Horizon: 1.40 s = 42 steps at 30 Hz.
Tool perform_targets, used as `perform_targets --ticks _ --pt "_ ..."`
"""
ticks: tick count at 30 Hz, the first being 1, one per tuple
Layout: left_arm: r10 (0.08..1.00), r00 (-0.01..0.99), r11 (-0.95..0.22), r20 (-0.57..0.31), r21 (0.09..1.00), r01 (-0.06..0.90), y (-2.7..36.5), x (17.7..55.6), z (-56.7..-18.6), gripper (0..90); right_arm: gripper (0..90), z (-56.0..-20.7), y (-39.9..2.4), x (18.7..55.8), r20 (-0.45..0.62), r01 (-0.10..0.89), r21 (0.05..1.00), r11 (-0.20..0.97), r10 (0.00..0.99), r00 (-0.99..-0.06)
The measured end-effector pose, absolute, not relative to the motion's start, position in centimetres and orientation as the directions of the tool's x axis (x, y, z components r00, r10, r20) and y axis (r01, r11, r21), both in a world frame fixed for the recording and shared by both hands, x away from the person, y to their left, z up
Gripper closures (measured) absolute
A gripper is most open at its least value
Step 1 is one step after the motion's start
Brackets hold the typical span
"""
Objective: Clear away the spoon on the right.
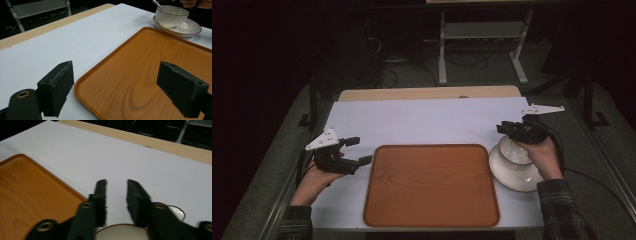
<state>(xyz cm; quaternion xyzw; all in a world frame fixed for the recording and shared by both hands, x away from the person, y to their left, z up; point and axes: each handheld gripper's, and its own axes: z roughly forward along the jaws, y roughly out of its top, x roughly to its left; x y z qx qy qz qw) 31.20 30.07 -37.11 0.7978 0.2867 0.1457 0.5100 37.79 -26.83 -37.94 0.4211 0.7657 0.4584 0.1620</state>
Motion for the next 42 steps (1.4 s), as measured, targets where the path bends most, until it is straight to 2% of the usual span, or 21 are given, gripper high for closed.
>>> perform_targets --ticks 1,2,4,30,42 --pt "0.607 0.793 -0.315 -0.060 0.897 0.309 30.1 31.2 -37.1 13.6 76.9 -37.9 -26.9 37.8 0.136 0.501 0.835 0.225 0.799 -0.586" --pt "0.608 0.792 -0.313 -0.061 0.897 0.310 30.2 31.2 -37.1 13.6 86.9 -37.9 -27.0 37.7 0.128 0.513 0.829 0.224 0.816 -0.564" --pt "0.610 0.790 -0.313 -0.060 0.898 0.310 30.3 31.1 -37.1 13.7 89.5 -38.0 -27.2 37.7 0.130 0.525 0.822 0.219 0.826 -0.549" --pt "0.603 0.795 -0.318 -0.066 0.894 0.315 30.1 31.1 -37.4 13.7 89.6 -39.0 -28.3 38.4 0.063 0.576 0.779 0.249 0.882 -0.466" --pt "0.602 0.796 -0.322 -0.063 0.893 0.314 30.0 31.1 -37.3 13.7 89.6 -38.9 -30.0 38.1 0.083 0.585 0.785 0.202 0.903 -0.422"
